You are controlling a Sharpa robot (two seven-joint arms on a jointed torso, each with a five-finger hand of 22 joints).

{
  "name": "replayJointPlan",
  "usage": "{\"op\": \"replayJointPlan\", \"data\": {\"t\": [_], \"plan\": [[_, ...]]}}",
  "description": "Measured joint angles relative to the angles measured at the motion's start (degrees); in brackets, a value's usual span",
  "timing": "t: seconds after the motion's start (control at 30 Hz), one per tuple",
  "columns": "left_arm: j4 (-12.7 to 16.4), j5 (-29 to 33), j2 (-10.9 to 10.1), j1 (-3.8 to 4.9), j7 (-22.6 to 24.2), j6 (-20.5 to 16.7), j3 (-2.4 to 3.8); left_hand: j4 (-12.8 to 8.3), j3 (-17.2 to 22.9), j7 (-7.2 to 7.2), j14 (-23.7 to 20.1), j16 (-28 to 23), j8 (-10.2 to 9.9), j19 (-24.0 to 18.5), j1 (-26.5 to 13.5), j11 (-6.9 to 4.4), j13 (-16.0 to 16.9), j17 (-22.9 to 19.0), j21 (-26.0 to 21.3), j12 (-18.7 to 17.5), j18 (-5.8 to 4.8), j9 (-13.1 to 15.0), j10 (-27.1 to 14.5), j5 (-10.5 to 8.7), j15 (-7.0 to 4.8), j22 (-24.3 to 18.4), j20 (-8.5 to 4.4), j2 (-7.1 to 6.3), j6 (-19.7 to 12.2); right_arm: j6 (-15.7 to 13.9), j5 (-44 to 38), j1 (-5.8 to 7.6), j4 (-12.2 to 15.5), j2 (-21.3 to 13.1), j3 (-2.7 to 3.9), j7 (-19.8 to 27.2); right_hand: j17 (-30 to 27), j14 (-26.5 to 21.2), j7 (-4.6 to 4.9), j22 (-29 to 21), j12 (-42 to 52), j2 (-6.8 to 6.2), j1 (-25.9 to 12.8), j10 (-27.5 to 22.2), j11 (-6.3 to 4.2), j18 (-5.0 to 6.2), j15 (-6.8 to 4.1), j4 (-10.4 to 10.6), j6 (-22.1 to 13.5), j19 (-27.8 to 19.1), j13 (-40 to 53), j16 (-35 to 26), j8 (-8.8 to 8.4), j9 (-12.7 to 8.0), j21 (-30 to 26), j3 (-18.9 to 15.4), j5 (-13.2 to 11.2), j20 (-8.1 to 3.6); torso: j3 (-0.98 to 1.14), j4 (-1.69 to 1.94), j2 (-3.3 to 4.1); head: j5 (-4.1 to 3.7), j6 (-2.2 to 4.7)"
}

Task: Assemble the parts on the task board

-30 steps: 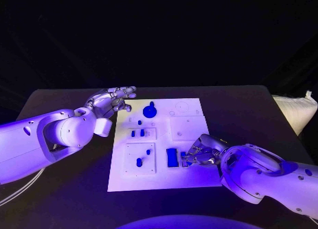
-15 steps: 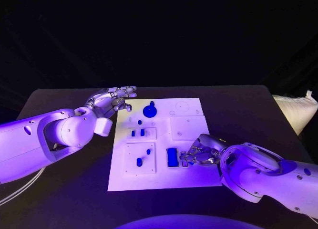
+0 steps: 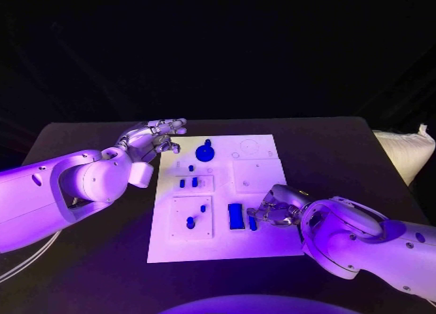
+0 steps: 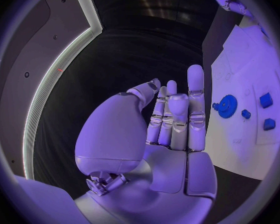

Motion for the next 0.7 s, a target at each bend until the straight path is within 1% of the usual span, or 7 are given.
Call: {"op": "replayJointPlan", "data": {"t": [0.03, 0.2, 0.47, 0.53, 0.57, 0.63, 0.7], "plan": [[0.01, 0.00, -0.01, 0.00, 0.00, 0.00, 0.00, 0.00, 0.00, 0.00, 0.00, 0.00, 0.00, 0.00, 0.00, 0.00, 0.00, 0.00, 0.00, 0.00, 0.00, 0.00, 0.00, 0.00, 0.00, 0.00, 0.00, 0.00, 0.00, 0.00, -0.10, 0.00, 0.01, 0.00, 0.00, 0.00, 0.00, -0.01, 0.00, 0.00, 0.16, 0.10, 0.65, 0.00, 0.00, 0.00, -0.01, -0.29, 0.00, 0.00, -0.09, 0.00, 0.00, 0.12, 0.00, 0.28, -0.42, 0.00, 0.00, 0.00, 0.01, -0.01, -0.01], [0.05, 0.00, -0.04, 0.00, 0.00, 0.00, 0.00, 0.00, 0.00, 0.00, 0.00, 0.00, 0.00, 0.00, 0.00, 0.20, 0.00, -0.14, 0.00, 0.00, 0.00, 0.00, -0.20, 0.00, 0.00, 0.00, 0.00, 0.00, 0.00, 0.04, -0.46, -0.01, 0.01, 0.00, 0.00, 0.00, 0.05, -0.16, 0.00, 0.00, 0.33, 0.38, 1.52, -0.09, -0.07, 0.00, -0.14, -0.50, 0.00, 0.00, -0.39, 0.00, 0.00, 0.19, 0.00, 0.50, -0.49, 0.00, -0.01, 0.03, 0.01, 0.00, -0.11], [0.09, 0.00, -0.04, 0.00, -0.02, -0.01, 0.00, 0.00, 0.00, 0.00, 0.00, 0.00, 0.00, 0.00, 0.00, 0.20, 0.00, -0.14, -0.11, 0.03, 0.00, 0.00, -0.20, 0.00, 0.00, 0.00, 0.00, 0.00, 0.00, 0.00, -0.78, -0.01, -0.05, 0.06, 0.00, 0.00, 0.04, -0.16, 0.00, -0.01, 0.32, 0.32, 1.61, -0.11, -0.07, 0.00, -0.14, -0.49, 0.00, 0.00, -0.31, 0.00, 0.00, 0.38, 0.00, 0.49, -0.99, 0.00, -0.01, 0.02, 0.01, 0.02, -0.16], [0.09, 0.00, -0.04, 0.00, -0.02, -0.01, 0.00, 0.00, 0.00, 0.00, 0.00, 0.00, 0.00, 0.00, 0.00, 0.20, 0.00, -0.13, -0.21, 0.21, 0.00, 0.00, -0.20, 0.00, 0.00, 0.00, 0.00, 0.00, 0.00, -0.13, -0.87, -0.01, 0.01, 0.04, 0.00, 0.00, 0.04, -0.16, 0.00, -0.01, 0.32, 0.33, 1.56, -0.11, -0.06, 0.00, -0.14, 0.15, 0.00, 0.00, -0.32, 0.00, 0.23, 0.51, 0.00, -0.15, -1.19, 0.01, -0.01, 0.02, 0.00, 0.01, -0.15], [0.09, 0.00, -0.04, 0.00, -0.03, -0.01, 0.00, 0.00, 0.00, 0.00, 0.00, 0.00, 0.00, 0.00, 0.00, 0.20, 0.00, -0.13, -0.21, 0.21, 0.00, 0.00, -0.20, 0.00, 0.00, 0.00, 0.00, 0.00, 0.00, -0.22, -0.90, -0.01, 0.09, 0.00, 0.00, 0.00, 0.04, -0.16, 0.00, -0.01, 0.32, 0.25, 0.83, -0.12, -0.06, 0.00, -0.14, 0.70, 0.00, 0.00, -0.34, 0.00, 0.23, 0.60, 0.00, -0.54, -1.19, 0.01, -0.01, 0.02, -0.01, -0.02, -0.13], [0.09, 0.00, -0.04, 0.00, -0.05, -0.01, 0.00, 0.00, 0.00, 0.00, 0.00, 0.00, 0.00, 0.00, 0.00, 0.20, 0.00, -0.13, -0.21, 0.21, 0.00, 0.00, -0.20, 0.00, 0.00, 0.00, 0.00, 0.00, 0.00, -0.54, -0.95, -0.01, 0.44, -0.19, 0.00, 0.04, 0.04, -0.18, 0.00, -0.01, 0.31, -0.35, -1.23, -0.12, -0.08, 0.00, -0.17, 1.88, 0.00, 0.00, -0.40, 0.00, 0.26, 0.77, 0.00, -1.57, -0.73, 0.01, -0.01, 0.02, -0.01, -0.04, -0.08], [0.08, 0.00, -0.04, 0.00, -0.06, -0.01, 0.00, -0.13, 0.13, 0.00, 0.00, 0.00, 0.00, 0.00, 0.00, 0.20, -0.01, -0.13, -0.21, 0.21, 0.00, 0.00, -0.20, 0.00, 0.00, 0.00, 0.00, 0.00, 0.00, -0.81, -0.95, -0.01, 0.89, -0.49, 0.01, 0.17, 0.04, -0.24, -0.01, -0.01, 0.12, -1.69, -2.76, -0.11, -0.09, 0.00, -0.25, 3.05, 0.00, 0.00, -0.57, 0.00, 0.61, 0.95, 0.00, -2.84, 0.33, 0.01, 0.02, 0.02, -0.01, -0.04, -0.04]]}}
